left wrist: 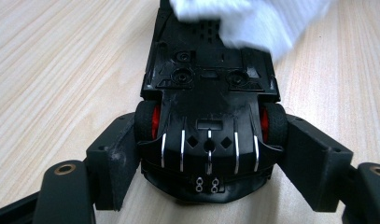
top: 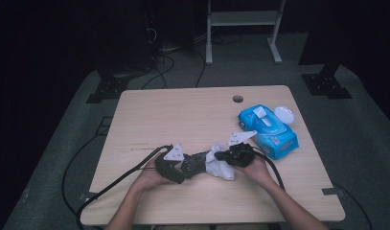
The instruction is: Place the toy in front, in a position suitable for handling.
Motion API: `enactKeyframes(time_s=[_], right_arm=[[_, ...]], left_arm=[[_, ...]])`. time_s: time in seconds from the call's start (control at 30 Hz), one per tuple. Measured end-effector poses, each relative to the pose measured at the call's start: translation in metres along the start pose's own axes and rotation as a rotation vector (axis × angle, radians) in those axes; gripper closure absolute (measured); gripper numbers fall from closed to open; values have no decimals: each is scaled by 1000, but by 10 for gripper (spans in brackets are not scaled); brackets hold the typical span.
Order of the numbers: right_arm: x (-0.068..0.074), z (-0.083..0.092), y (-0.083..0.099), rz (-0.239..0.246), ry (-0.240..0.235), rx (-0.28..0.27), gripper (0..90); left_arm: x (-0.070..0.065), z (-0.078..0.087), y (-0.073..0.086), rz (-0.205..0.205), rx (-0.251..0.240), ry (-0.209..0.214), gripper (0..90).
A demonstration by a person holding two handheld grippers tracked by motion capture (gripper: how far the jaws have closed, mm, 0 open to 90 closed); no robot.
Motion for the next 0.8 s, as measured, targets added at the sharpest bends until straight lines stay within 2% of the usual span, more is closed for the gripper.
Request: enactKeyframes(time_s=[0.1,0.33,0.4,0.5,0.7,0.8], right_arm=[[16,-15,-10,30,-44,-3,878],[54,-42,-33,88,-146,-18,878],[62,-46,-35,111,-153,-6,878],[57,-44,-32,108,-145,4,880],[28,-21,-16,73,-84,12,879],[16,-8,-6,40,-61,13,879]], left_arm=[[0,0,-2,-4,-12,-1,249],[-1,-1,-2,-4,-3,-4,249],[-1,-2,0,-8,12,-4,250],[-1,-2,0,-8,12,-2,250],[0,-2,0,-5,9,-4,250],[0,-2,0,1,3,-2,250]])
Point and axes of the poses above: each handheld gripper's, and its own axes: z roughly backward along the jaws, y roughly out of its underside, x roughly to its left, the point moved 4 cm from there along -z, roughly forward along the jaws, and after that the axes turned 5 degrees about y, right-handed, at the moved point
